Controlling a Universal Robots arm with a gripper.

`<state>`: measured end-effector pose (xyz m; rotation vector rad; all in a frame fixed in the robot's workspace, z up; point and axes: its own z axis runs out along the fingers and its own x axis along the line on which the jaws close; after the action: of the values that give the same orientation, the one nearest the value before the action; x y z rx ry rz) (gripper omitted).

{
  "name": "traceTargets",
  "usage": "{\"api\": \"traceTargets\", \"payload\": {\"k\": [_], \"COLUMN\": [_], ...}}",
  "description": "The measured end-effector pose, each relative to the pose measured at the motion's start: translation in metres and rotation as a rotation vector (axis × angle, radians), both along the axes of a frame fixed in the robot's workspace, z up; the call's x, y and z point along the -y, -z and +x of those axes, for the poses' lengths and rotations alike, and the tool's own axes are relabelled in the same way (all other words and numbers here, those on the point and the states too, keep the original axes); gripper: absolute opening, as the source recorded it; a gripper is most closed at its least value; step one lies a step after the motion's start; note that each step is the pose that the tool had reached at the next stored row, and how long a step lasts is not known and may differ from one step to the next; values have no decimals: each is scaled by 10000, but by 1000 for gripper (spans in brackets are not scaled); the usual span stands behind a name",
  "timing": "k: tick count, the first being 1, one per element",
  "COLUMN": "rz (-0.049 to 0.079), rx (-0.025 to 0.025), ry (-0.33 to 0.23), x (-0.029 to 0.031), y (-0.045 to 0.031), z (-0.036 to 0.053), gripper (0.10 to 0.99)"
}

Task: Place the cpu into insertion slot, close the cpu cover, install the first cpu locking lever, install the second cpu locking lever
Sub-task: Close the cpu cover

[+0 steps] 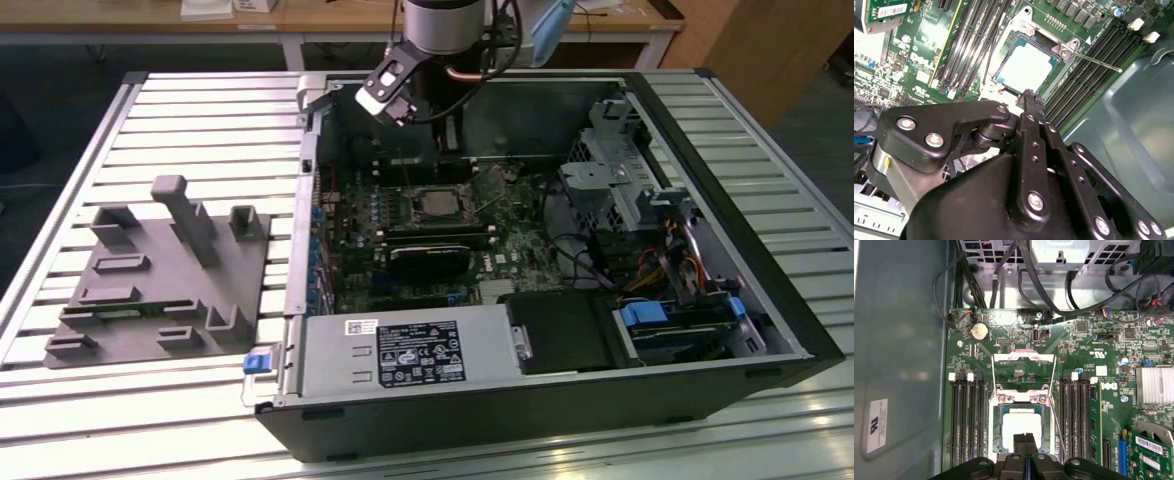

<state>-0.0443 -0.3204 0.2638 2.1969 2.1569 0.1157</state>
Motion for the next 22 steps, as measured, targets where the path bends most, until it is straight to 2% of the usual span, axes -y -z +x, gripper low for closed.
{"api": "traceTargets", "payload": {"k": [3, 11, 22], "rz": [0, -1, 0], "rx": [-1, -2, -1], "ry": [0, -1, 0], "x": [0, 0, 0], "y": [-30, -32, -31], "z": [0, 13, 127], "gripper": [106, 106, 106]}}
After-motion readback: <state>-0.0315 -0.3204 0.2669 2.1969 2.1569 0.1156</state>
